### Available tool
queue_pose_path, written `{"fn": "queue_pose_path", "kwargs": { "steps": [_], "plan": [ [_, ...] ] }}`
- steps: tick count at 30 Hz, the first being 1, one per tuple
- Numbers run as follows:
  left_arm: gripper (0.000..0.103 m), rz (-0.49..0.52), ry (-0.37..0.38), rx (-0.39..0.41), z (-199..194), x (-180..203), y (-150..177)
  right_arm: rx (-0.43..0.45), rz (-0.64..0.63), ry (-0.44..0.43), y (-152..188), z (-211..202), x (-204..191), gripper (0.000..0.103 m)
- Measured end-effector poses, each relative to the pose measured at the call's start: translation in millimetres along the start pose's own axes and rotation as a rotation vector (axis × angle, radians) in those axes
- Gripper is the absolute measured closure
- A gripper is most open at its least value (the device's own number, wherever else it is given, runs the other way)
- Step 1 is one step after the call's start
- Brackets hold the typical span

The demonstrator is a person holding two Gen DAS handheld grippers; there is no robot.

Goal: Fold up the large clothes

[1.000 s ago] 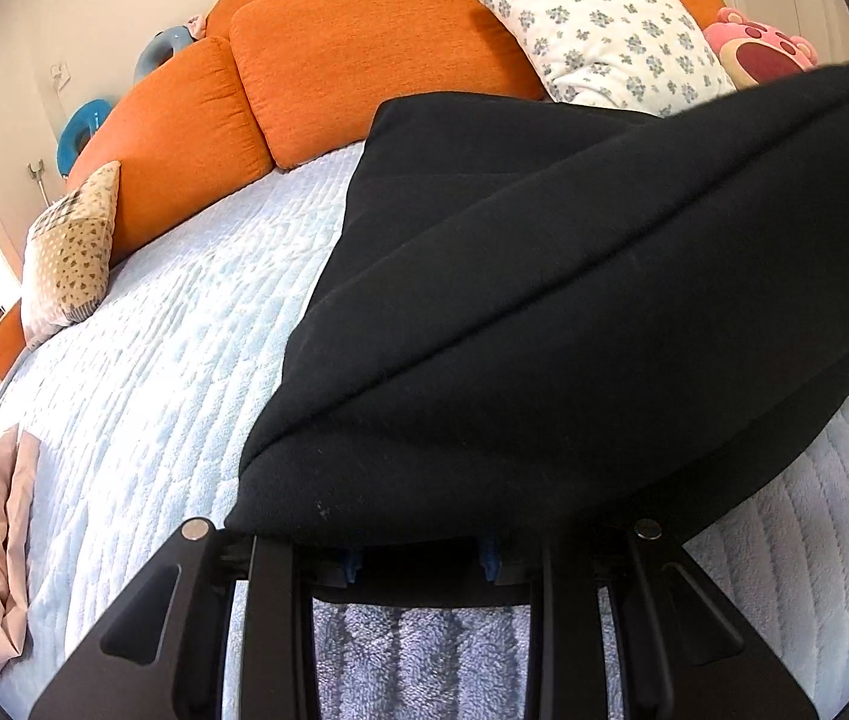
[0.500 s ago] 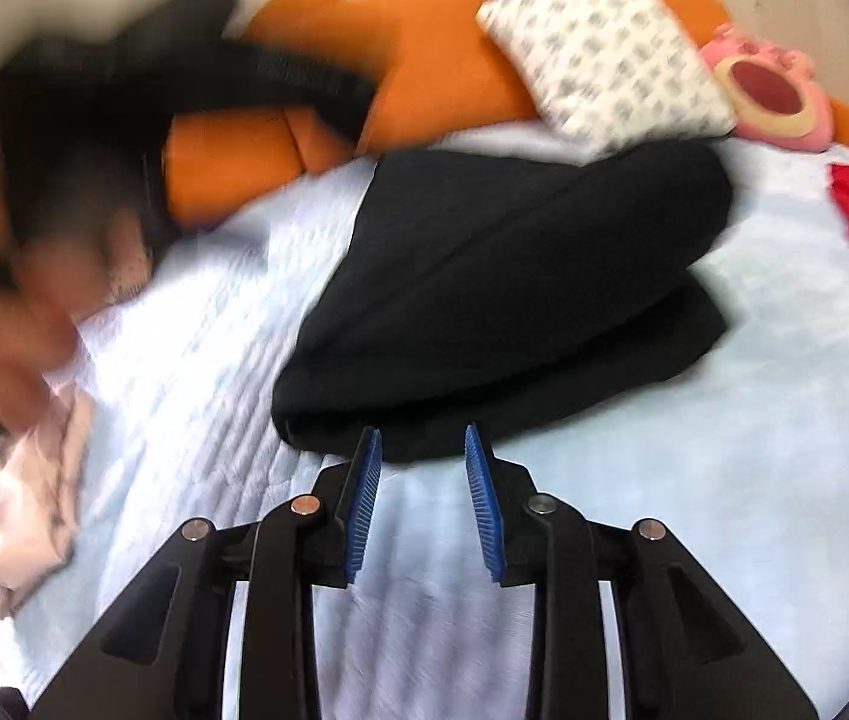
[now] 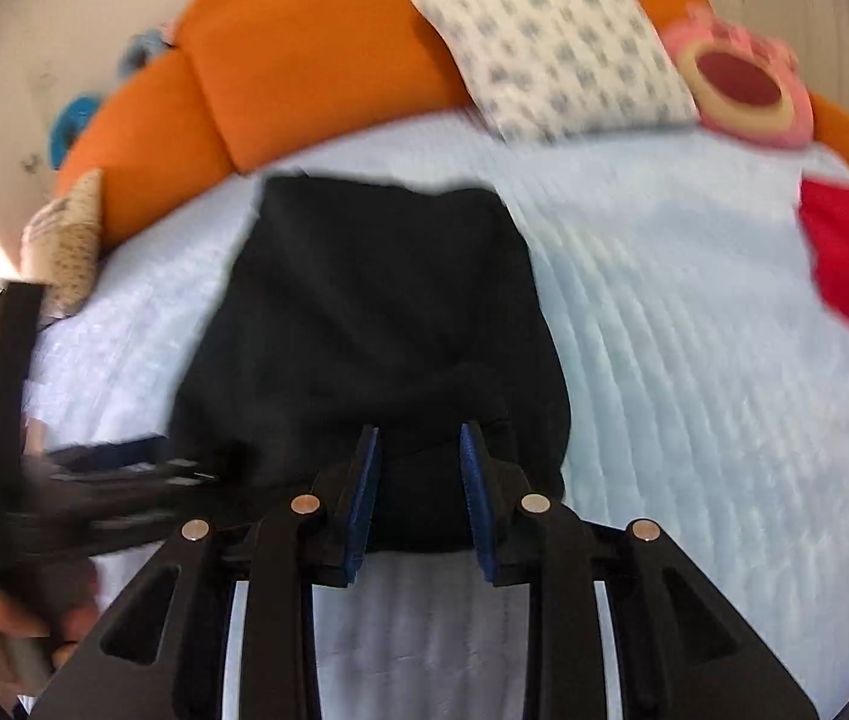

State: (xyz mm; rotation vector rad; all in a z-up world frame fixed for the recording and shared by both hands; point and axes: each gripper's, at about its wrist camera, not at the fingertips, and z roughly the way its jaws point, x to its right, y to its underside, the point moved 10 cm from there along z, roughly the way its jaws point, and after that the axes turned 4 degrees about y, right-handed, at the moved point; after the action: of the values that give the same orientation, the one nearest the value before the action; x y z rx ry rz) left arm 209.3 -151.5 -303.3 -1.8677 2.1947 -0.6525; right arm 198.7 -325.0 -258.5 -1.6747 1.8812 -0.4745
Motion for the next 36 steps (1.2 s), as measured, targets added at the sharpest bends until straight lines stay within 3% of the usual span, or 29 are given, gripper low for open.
{"fn": "queue_pose_path", "kwargs": {
  "steps": [5, 8, 11, 12, 13, 14, 15, 18, 22, 27, 32, 36],
  "plan": [
    [0.01, 0.073, 0.011, 0.006, -0.1, 4.8, -0.4, -0.003, -0.025, 0.052, 14.6, 25.3, 8.9, 0.075],
    [0.01, 0.055, 0.103, 0.004, -9.7, -0.8, -4.2, -0.022, -0.066, 0.072, 9.3, 23.9, 6.1, 0.074],
    [0.011, 0.03, 0.14, -0.011, -20.8, -21.8, -12.4, -0.052, -0.066, 0.029, -1.6, 8.2, 3.5, 0.071],
    [0.011, 0.035, 0.13, -0.004, -25.9, -33.3, -17.7, -0.056, -0.055, 0.01, -7.0, 2.7, 3.7, 0.065],
    [0.011, 0.039, 0.125, 0.0, -29.1, -40.8, -22.4, -0.061, -0.042, -0.006, -13.9, -3.2, 5.3, 0.033],
    [0.01, 0.038, 0.136, -0.005, -31.4, -49.9, -29.1, -0.066, -0.025, -0.022, -21.8, -8.5, 7.8, 0.008],
    [0.01, 0.019, 0.165, -0.02, -31.5, -57.3, -35.0, -0.062, 0.0, -0.051, -32.3, -14.4, 10.7, 0.005],
    [0.01, -0.058, 0.28, -0.07, -23.7, -71.3, -50.4, -0.11, 0.068, -0.109, -60.5, -12.5, 23.6, 0.005],
    [0.011, -0.113, 0.348, -0.125, -7.9, -73.6, -61.0, -0.225, 0.154, -0.191, -83.2, 9.8, 38.8, 0.005],
    [0.01, -0.233, 0.5, -0.185, 14.4, -68.6, -60.1, -0.345, 0.236, -0.301, -83.4, 39.9, 47.8, 0.005],
    [0.01, -0.267, 0.53, -0.214, 37.7, -63.5, -56.6, -0.435, 0.303, -0.336, -66.1, 68.1, 56.5, 0.005],
    [0.01, -0.258, 0.537, -0.203, 47.1, -49.1, -66.4, -0.477, 0.359, -0.458, -55.2, 86.2, 41.8, 0.004]
  ]
}}
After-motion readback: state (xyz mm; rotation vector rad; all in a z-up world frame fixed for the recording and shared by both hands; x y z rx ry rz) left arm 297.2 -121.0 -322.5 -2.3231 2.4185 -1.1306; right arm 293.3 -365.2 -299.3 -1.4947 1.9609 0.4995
